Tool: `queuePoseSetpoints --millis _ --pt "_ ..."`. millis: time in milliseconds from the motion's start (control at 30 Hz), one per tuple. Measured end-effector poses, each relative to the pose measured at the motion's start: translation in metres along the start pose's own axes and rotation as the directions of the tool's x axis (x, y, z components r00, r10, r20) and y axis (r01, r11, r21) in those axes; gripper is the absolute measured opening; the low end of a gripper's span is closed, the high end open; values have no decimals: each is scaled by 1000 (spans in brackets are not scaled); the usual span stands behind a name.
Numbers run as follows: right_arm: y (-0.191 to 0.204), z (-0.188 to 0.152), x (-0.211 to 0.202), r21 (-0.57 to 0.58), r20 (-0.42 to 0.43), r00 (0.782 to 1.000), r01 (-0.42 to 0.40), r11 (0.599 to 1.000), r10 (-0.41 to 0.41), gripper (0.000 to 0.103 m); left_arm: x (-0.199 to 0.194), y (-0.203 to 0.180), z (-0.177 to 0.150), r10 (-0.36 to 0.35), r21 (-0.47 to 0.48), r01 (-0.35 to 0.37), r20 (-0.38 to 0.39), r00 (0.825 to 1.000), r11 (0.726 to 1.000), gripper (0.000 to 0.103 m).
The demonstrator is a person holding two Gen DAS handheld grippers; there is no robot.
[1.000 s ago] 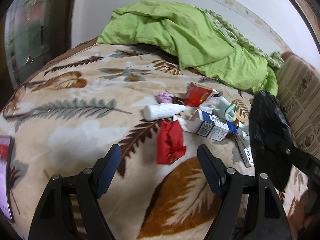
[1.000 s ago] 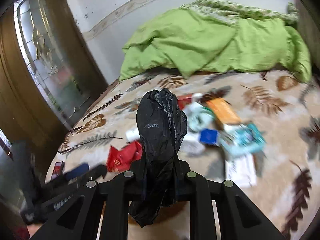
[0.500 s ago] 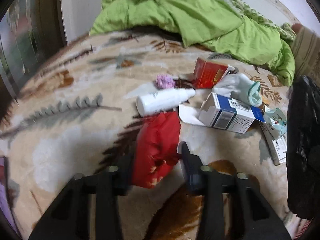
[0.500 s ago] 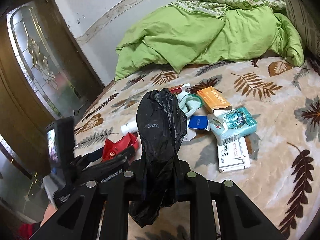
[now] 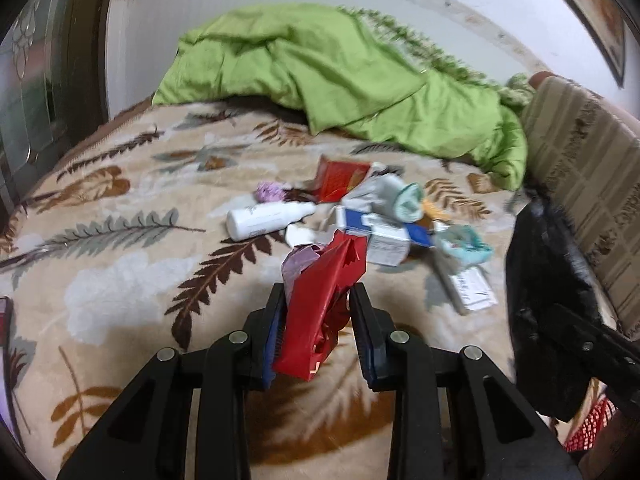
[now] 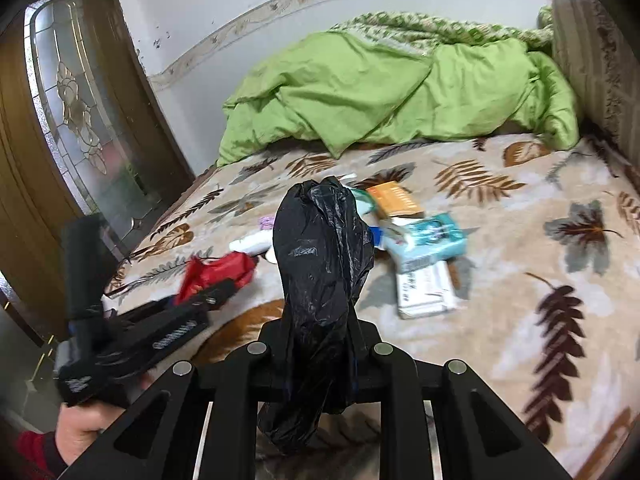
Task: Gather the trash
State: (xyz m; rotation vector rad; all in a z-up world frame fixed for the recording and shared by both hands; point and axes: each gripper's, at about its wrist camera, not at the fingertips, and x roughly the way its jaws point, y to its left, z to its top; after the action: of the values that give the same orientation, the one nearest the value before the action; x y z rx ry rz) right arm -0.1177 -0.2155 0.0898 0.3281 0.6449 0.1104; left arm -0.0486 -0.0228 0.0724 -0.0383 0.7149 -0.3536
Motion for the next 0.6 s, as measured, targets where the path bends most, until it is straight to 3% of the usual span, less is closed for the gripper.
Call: queuePoseSetpoints --millis 200,300,600 --pt "-15 -13 -23 55 15 1000 -17 998 17 20 -42 -8 -15 -10 25 9 41 999 1000 30" --pt "-12 -14 -26 41 26 1000 -18 999 17 20 -53 -18 -24 30 60 -35 70 997 998 31" --pt "-7 -15 -15 12 -4 1000 -12 1000 12 20 -39 -27 -30 93 115 -100 70 993 988 31"
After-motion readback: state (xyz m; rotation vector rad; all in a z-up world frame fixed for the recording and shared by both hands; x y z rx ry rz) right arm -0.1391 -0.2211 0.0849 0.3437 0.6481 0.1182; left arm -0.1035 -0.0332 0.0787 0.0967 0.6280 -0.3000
